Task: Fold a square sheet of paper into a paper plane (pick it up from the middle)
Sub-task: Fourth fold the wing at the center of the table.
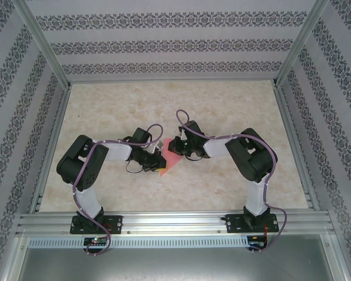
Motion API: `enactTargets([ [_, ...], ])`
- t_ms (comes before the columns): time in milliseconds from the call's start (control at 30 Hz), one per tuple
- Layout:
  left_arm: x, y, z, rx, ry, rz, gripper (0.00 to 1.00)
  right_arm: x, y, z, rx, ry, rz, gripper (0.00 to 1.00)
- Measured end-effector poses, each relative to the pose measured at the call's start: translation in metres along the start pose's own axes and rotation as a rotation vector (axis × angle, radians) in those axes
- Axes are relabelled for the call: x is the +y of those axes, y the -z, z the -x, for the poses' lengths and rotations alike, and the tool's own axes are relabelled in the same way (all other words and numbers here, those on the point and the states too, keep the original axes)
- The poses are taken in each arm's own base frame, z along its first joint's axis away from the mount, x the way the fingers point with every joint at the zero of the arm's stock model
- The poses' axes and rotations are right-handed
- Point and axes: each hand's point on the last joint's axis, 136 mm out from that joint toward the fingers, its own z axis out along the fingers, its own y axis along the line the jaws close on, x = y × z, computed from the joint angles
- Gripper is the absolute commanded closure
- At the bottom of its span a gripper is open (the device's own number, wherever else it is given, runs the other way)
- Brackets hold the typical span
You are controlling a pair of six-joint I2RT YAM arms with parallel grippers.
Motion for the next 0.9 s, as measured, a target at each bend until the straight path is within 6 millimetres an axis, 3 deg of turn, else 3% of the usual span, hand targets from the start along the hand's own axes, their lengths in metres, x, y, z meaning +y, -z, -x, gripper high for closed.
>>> enactTargets([
  [633, 0.014, 0.020, -0.045, 0.056, 0.060, 0.077, 0.86, 0.001, 0.000, 0.000, -0.003, 0.002, -0.001, 0.87],
  [767, 0.006, 0.038, -0.042, -0.008, 0.028, 0.120, 0.85, 0.003, 0.000, 0.000, 0.001, 0.004, -0.010, 0.85],
  [900, -0.004, 0.055, -0.023, -0.110, -0.022, 0.175, 0.83, 0.006, -0.001, 0.000, 0.003, 0.008, -0.026, 0.83],
])
